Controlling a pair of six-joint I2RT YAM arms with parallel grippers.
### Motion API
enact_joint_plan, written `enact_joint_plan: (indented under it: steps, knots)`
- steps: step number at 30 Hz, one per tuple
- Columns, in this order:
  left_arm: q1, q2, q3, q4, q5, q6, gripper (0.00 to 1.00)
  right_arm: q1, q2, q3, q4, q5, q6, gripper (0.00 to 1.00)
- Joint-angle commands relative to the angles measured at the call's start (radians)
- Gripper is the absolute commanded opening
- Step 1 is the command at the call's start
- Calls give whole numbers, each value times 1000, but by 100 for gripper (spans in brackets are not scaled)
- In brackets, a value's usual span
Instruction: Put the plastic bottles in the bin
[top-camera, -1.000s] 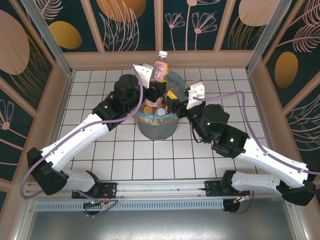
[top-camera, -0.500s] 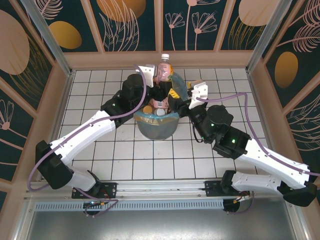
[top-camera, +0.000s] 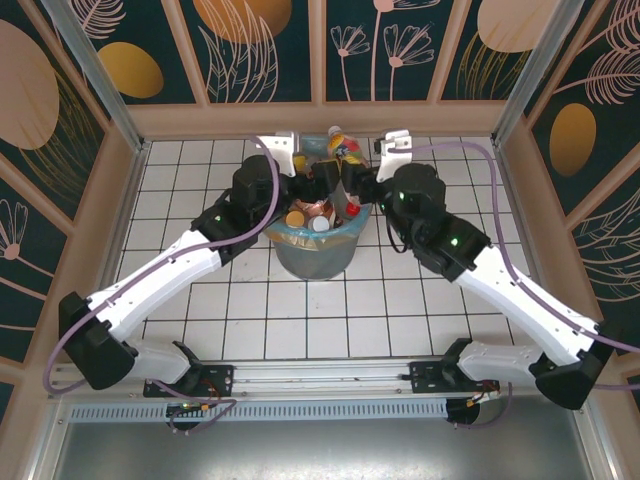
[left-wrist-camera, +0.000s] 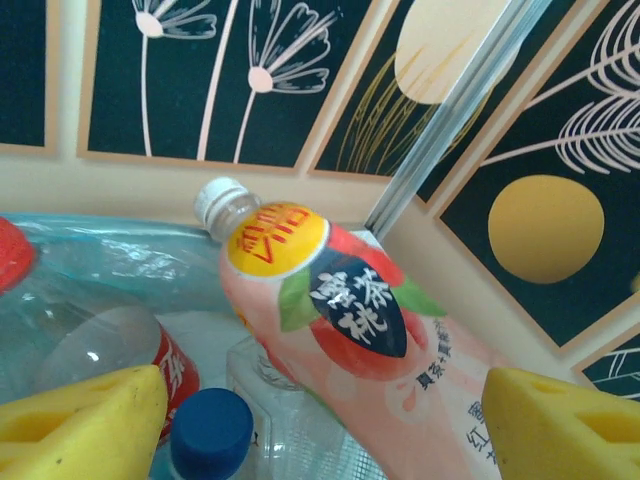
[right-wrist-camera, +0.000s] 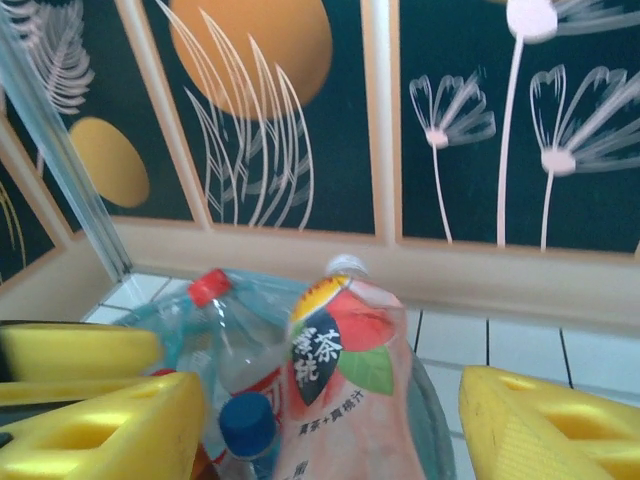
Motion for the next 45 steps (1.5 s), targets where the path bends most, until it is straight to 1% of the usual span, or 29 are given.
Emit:
enact_joint_plan:
  steps: [1,4,6,8,11,12,14,16,20,27,31,37,41,42,45]
  knots:
    - [2,-77,-23,19,-61,-7,82,-62,53,61,-120,-145,114,69]
    - [3,-125,-50,17,-104,7,82,-114,84,77,-135,-189,131,69]
    - [3,-149,-64,11,-127,18,82,-158,109,99,-148,-269,139,70]
    - [2,-165,-74,5,-146,25,82,-169,131,118,-150,-328,132,70]
    - [2,-181,-95,7,-165,31,82,-169,159,128,-136,-398,126,66]
    - [2,-185,-101,8,-170,31,82,-168,170,133,-138,-411,127,63]
    - [3,-191,-114,11,-178,32,82,-168,201,155,-173,-445,125,55]
    - [3,-195,-121,11,-177,31,82,-164,222,167,-214,-462,125,50]
    - [2,-209,-134,7,-180,32,82,-131,218,116,-279,-454,133,45]
    - [2,-210,-138,4,-183,39,83,-73,227,64,-374,-407,113,45]
    - [3,-216,-152,10,-185,28,83,-73,237,47,-404,-377,116,44]
    - [3,-212,-156,10,-188,26,83,-88,269,44,-434,-399,124,43]
    - [2,-207,-157,11,-191,30,83,-92,277,3,-432,-398,123,43]
    - [3,-204,-158,12,-193,31,83,-97,278,-13,-420,-429,122,44]
    - [3,-195,-158,19,-187,31,83,-116,299,-56,-391,-462,115,43]
